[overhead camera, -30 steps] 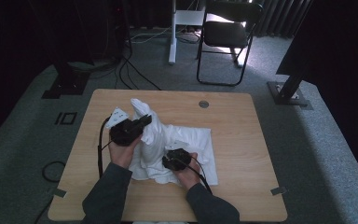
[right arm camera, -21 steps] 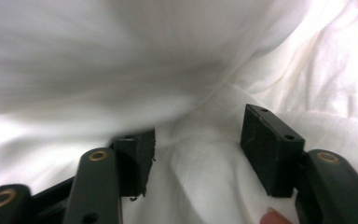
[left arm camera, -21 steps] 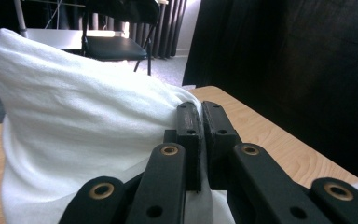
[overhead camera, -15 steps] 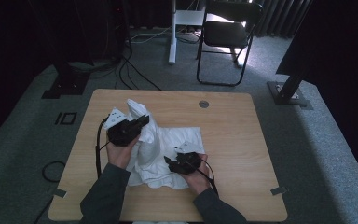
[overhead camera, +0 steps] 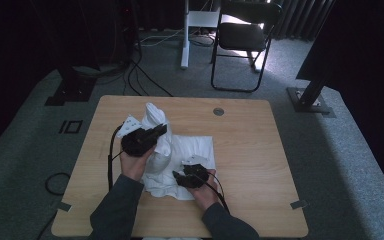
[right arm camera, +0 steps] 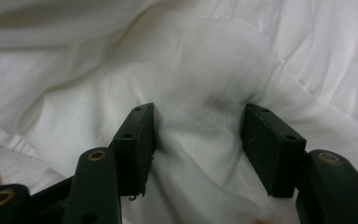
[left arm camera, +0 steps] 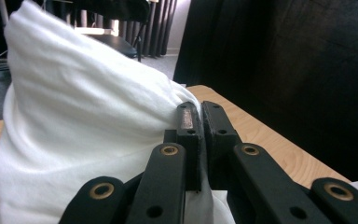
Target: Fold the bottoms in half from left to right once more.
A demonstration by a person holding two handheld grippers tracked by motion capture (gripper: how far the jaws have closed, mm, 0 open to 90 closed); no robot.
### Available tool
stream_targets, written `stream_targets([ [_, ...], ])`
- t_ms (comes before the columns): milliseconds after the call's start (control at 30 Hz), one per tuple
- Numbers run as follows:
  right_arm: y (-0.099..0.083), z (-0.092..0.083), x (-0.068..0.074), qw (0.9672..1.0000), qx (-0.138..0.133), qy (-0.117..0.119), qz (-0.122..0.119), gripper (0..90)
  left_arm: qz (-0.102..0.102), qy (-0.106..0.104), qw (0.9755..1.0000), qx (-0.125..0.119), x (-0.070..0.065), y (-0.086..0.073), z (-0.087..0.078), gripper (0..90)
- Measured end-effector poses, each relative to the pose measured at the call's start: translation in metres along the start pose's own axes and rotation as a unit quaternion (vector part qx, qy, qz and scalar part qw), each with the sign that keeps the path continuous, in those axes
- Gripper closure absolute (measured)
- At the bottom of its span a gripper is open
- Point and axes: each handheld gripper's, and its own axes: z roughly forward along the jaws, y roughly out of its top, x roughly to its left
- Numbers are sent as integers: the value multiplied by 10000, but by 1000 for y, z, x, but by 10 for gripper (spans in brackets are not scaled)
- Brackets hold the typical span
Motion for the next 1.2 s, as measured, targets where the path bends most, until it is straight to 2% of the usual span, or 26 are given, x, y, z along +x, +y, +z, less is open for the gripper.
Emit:
stream_targets([
  [33, 4, 8, 5, 10000, -63, 58, 14, 437, 14, -34, 10000, 31, -2, -1, 3, 873],
  [100, 7, 11, 5, 9996, -43, 263, 14, 411, 42, -24, 9999, 93, -2, -3, 5, 873],
  [167, 12, 4, -1, 9983, -53, 572, 121, 374, 26, -52, 9999, 120, -1, -6, 6, 873],
  [200, 12, 4, -1, 9983, -53, 572, 121, 374, 26, -52, 9999, 120, -1, -6, 6, 873],
  [233, 13, -19, -10, 9971, -491, 579, 105, 376, -21, -80, 9999, 121, 0, -8, 7, 873],
  [267, 13, -28, -15, 9968, -628, 475, 117, 378, -21, -80, 9999, 121, 0, -8, 7, 873],
  [300, 12, -35, -21, 9976, -627, 274, 127, 385, -47, -109, 9998, 140, 0, -10, 8, 873],
  [367, 6, -41, -33, 9991, -340, -234, 66, 397, -16, -126, 9998, 168, -3, -11, 10, 873],
  [400, 1, -39, -39, 9991, -204, -368, 60, 402, -6, -144, 9998, 170, -4, -11, 11, 873],
  [433, -4, -36, -43, 9991, -43, -413, 120, 402, 7, -161, 9997, 186, -6, -12, 12, 873],
  [467, -4, -36, -43, 9991, -43, -413, 120, 402, 7, -161, 9997, 186, -6, -12, 12, 873],
  [500, -13, -27, -46, 9985, 244, -488, 96, 404, 25, -188, 9996, 212, -8, -12, 14, 873],
  [533, -13, -27, -46, 9985, 244, -488, 96, 404, 34, -205, 9995, 226, -10, -12, 16, 873],
  [567, -19, -20, -41, 9985, 236, -486, -19, 419, 55, -234, 9994, 247, -13, -12, 18, 873],
  [733, -18, -18, -39, 9989, 191, -431, -41, 438, 169, -336, 9987, 331, -23, -12, 25, 873],
  [833, -20, -18, -38, 9990, 130, -432, -54, 451, 107, -594, 9976, 331, -33, -14, 31, 873],
  [867, -20, -18, -38, 9990, 128, -427, -53, 453, 107, -594, 9976, 331, -33, -14, 31, 873],
  [967, -20, -18, -38, 9991, 118, -405, -72, 464, 170, -773, 9958, 455, -43, -22, 44, 873],
  [1033, -20, -18, -38, 9991, 110, -398, -64, 469, 201, -789, 9955, 494, -45, -25, 48, 872],
  [1067, -20, -18, -38, 9991, 112, -395, -70, 469, 177, -835, 9946, 583, -46, -33, 55, 873],
  [1133, -21, -18, -39, 9993, 109, -342, -107, 467, 160, -849, 9944, 602, -46, -35, 57, 873],
  [1167, -21, -20, -41, 9994, 126, -284, -133, 453, 104, -891, 9939, 646, -45, -43, 60, 872],
  [1200, -22, -23, -42, 9994, 185, -265, -154, 419, 104, -891, 9939, 646, -45, -43, 60, 872],
])
